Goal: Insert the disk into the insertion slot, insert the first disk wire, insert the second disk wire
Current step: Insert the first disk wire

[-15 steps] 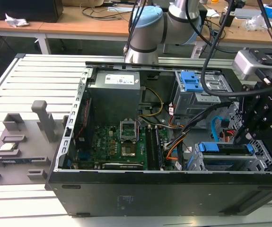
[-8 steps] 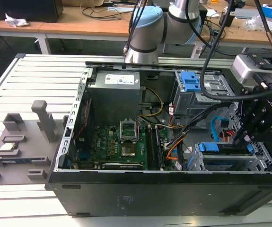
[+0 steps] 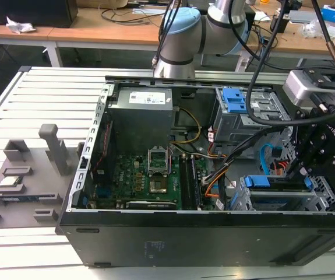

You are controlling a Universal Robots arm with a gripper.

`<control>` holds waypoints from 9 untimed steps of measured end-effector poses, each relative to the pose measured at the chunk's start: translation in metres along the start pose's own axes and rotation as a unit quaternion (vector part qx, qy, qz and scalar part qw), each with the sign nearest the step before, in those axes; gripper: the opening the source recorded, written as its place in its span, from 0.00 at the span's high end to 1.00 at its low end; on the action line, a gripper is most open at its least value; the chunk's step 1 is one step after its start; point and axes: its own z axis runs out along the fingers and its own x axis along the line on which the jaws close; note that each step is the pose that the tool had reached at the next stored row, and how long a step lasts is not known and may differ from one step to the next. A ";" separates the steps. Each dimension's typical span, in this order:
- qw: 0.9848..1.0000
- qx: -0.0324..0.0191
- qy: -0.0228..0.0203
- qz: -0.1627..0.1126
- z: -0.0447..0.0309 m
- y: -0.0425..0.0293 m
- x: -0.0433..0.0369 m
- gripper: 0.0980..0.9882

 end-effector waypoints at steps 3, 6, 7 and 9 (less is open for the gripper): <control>1.000 0.000 0.000 0.000 0.0017 -0.0001 0.0000 0.93; 1.000 0.000 0.000 0.000 0.0021 -0.0001 0.0001 0.91; 1.000 0.000 0.000 0.000 0.0009 -0.0001 0.0002 0.84; 1.000 0.000 0.000 0.000 -0.0051 0.0002 0.0004 0.84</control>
